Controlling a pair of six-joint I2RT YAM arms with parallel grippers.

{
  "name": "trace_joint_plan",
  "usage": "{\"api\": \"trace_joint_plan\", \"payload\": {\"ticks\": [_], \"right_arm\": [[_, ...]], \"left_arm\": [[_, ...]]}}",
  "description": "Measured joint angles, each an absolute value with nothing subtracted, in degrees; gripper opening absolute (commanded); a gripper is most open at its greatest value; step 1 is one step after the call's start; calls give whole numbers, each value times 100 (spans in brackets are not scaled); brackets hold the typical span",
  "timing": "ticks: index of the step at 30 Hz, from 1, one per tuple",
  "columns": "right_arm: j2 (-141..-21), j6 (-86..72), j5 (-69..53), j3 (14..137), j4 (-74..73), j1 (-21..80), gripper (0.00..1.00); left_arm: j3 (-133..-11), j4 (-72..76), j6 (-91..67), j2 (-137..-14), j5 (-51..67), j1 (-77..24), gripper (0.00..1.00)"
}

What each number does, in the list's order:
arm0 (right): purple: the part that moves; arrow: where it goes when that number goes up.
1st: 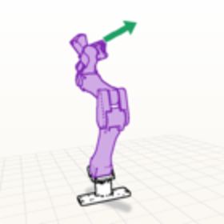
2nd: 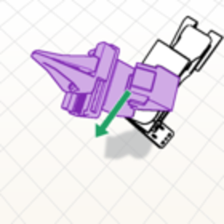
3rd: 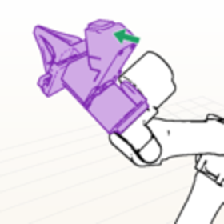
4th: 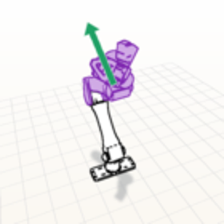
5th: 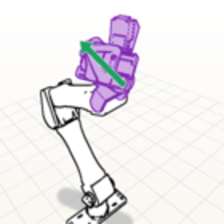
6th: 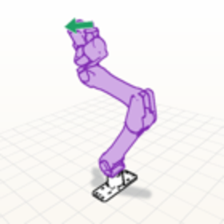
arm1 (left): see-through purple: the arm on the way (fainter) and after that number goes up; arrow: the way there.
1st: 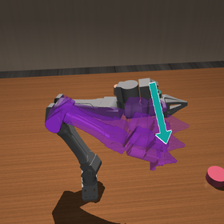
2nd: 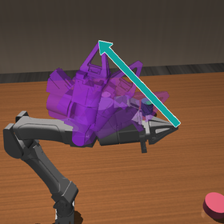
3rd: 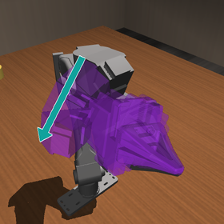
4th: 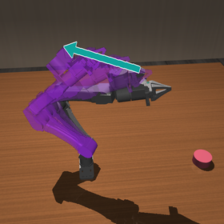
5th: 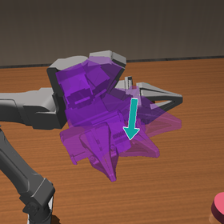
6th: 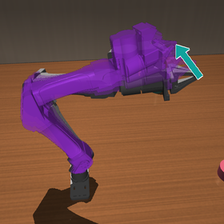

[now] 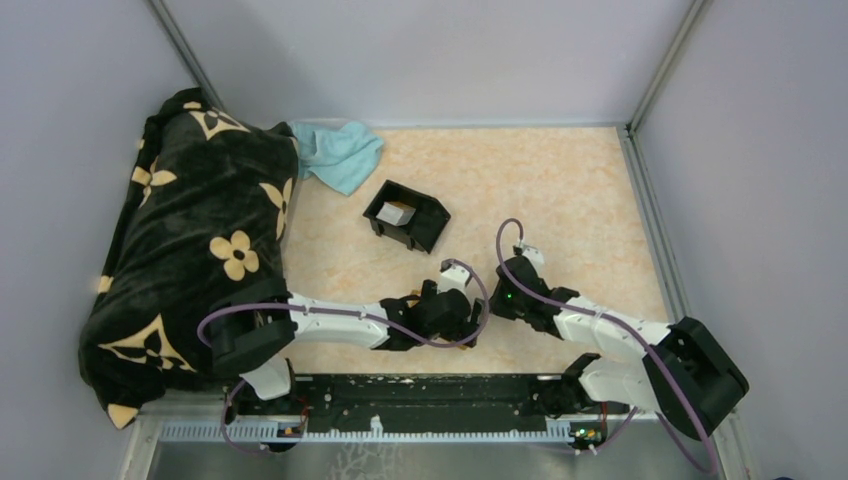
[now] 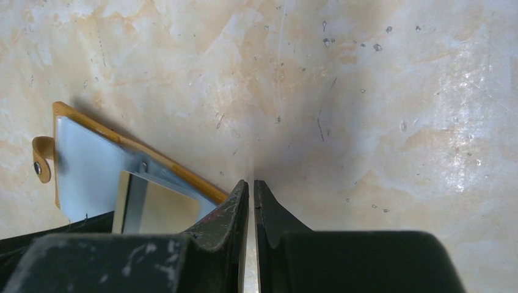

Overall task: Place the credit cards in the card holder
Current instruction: Insert the credit card into the card holder.

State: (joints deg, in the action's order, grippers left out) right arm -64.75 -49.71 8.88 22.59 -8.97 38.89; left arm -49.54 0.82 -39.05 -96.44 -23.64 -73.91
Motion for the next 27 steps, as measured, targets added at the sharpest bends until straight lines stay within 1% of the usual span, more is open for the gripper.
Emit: {"api": "trace_joint_plan", "payload": {"ticks": [9,18,27], "right_arm": [[-6495,-4963,882,2259,-860,3889,8],[-6495,-4950,873,2263,-862,3889,8],[-6499,-4950,856,2294,-886,3892,8]], "left_arm": [[-4405,746,-3806,-9373,-1933,-7244,100],[-4281,823,-3769,-9098,-1940,-7225,99],[-4281,829,-3758,-9137,-1710,-7223,97]]}}
